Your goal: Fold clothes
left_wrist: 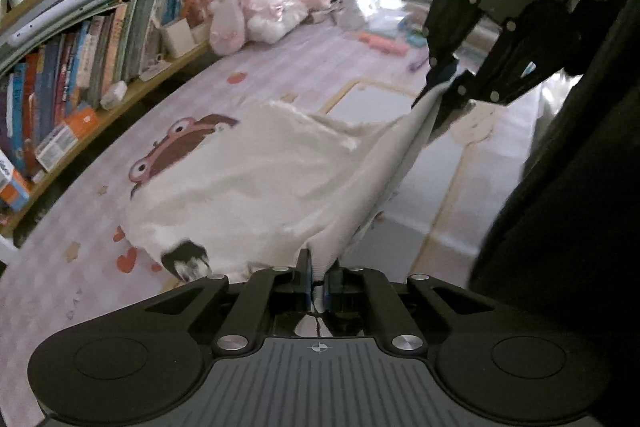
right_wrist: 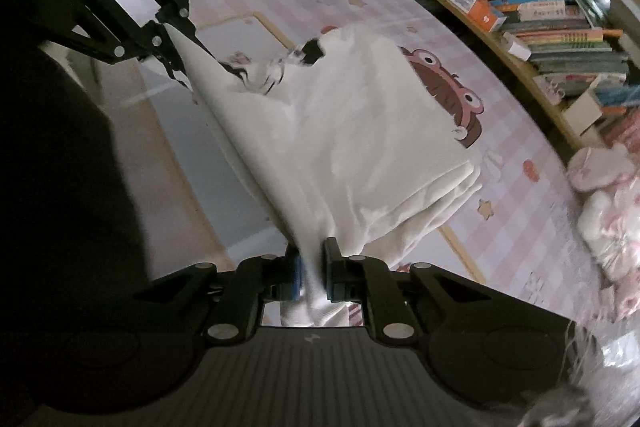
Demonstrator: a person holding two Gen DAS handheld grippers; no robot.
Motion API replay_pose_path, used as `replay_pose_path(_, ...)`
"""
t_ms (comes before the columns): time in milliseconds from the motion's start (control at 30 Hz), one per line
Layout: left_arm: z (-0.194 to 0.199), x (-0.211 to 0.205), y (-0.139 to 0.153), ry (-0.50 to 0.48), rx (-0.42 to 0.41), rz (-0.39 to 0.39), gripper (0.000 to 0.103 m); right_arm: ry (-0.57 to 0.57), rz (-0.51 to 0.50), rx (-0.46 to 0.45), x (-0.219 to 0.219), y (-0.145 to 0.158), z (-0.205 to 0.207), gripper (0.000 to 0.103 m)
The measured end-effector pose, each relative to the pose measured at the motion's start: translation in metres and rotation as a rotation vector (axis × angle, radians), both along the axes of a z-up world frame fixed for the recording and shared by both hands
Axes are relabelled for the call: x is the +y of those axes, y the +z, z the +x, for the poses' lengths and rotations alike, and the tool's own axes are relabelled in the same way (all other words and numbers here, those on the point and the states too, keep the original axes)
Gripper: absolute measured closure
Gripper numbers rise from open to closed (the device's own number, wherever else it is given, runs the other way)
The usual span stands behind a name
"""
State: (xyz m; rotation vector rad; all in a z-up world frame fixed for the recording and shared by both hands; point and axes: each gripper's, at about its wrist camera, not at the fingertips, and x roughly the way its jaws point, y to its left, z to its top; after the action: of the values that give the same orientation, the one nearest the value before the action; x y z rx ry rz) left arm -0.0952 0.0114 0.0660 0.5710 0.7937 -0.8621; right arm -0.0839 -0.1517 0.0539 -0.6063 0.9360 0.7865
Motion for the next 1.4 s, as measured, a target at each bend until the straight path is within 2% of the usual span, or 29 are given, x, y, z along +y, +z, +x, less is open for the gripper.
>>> replay_pose_path(67,0.002,-0.004,0.006,-0.002,0.024,-0.003,0.099,0.001,0.013,0.030,-0.003,0.008,-0.002,0.093)
replay_pose_path(167,0.011,-0.006,0.015,0.005,0.023,-0.006,0.099,0.000,0.016,0.027,-0.003,0.015,-0.002,0.093)
replay_pose_path(367,0.041,-0.010,0.043,0.033,-0.022,-0.044,0.098,-0.043,0.076,-0.058,-0.012,0.044,0.024,0.095)
replay_pose_path(533,0.078,-0.014,0.050,0.068,-0.010,-0.077,0.098,-0.059,0.104,-0.078,-0.019,0.049,0.059,0.095)
replay_pose_path(800,0.139,-0.022,0.026,0.116,0.018,-0.050,0.091,-0.113,0.153,-0.006,-0.029,0.024,0.125,0.095)
replay_pose_path(1133,0.187,-0.034,-0.014,0.103,0.084,0.040,0.087,-0.134,0.130,0.079,-0.026,-0.018,0.181,0.095)
replay_pose_path(1167,0.191,-0.034,-0.019,0.103,0.086,0.050,0.083,-0.138,0.129,0.087,-0.026,-0.021,0.186,0.095)
replay_pose_path(1233,0.200,-0.033,-0.029,0.112,0.080,0.085,0.065,-0.146,0.129,0.106,-0.026,-0.030,0.195,0.094)
replay_pose_path(1267,0.204,-0.031,-0.034,0.122,0.073,0.103,0.040,-0.154,0.131,0.118,-0.026,-0.035,0.200,0.093)
replay_pose_path(1300,0.208,-0.027,-0.039,0.135,0.064,0.120,0.024,-0.168,0.132,0.128,-0.027,-0.042,0.205,0.090)
replay_pose_path(1400,0.220,-0.011,-0.045,0.147,0.099,0.088,0.023,-0.243,0.194,0.166,-0.038,-0.062,0.219,0.080)
